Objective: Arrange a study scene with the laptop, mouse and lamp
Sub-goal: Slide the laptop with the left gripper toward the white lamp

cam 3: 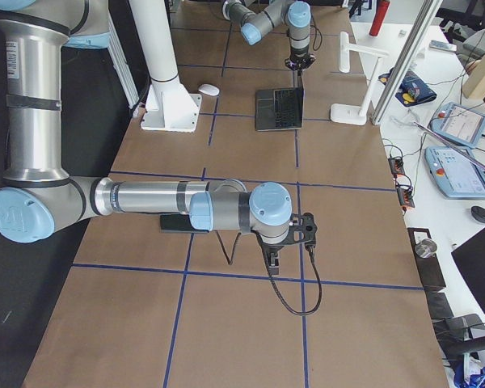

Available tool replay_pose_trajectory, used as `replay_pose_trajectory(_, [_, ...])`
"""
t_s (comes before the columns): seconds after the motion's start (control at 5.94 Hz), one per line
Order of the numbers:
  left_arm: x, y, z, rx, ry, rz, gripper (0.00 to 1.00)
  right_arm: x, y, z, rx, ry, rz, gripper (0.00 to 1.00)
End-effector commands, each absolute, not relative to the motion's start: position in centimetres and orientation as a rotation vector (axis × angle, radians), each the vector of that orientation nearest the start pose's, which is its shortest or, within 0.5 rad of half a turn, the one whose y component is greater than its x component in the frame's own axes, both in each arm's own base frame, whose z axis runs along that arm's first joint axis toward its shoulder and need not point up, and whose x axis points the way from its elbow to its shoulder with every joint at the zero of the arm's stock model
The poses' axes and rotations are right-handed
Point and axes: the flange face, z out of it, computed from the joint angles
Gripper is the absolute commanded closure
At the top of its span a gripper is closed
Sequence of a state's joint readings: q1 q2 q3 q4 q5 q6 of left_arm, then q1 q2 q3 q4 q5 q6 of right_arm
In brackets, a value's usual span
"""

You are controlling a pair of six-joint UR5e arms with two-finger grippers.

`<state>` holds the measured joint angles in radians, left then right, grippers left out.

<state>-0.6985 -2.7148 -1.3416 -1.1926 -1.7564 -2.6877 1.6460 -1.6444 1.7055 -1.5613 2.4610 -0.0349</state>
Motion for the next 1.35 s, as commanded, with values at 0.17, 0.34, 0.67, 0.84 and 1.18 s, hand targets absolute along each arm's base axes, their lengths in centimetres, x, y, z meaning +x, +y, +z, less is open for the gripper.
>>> replay_pose_trajectory(0.17, [52.6, -56.5, 4.5, -0.345, 0.569, -1.698, 1.00, 9.0, -45.8, 62.0, 0.110, -0.886, 0.009, 0.00])
replay_pose_trajectory(0.34, [52.8, -56.4, 4.9, -0.349, 0.562, -1.709, 1.00, 9.0, -45.8, 62.1, 0.109, -0.886, 0.010, 0.00])
replay_pose_trajectory(0.67, [52.8, -56.6, 5.9, -0.345, 0.549, -1.715, 1.00, 9.0, -45.8, 62.0, 0.110, -0.886, 0.009, 0.00])
replay_pose_trajectory(0.84, [52.8, -56.5, 5.9, -0.342, 0.552, -1.707, 0.78, 9.0, -45.8, 61.8, 0.113, -0.886, 0.008, 0.00])
replay_pose_trajectory(1.18, [52.6, -56.5, 6.0, -0.330, 0.559, -1.671, 0.00, 9.0, -45.8, 62.2, 0.107, -0.886, 0.011, 0.00])
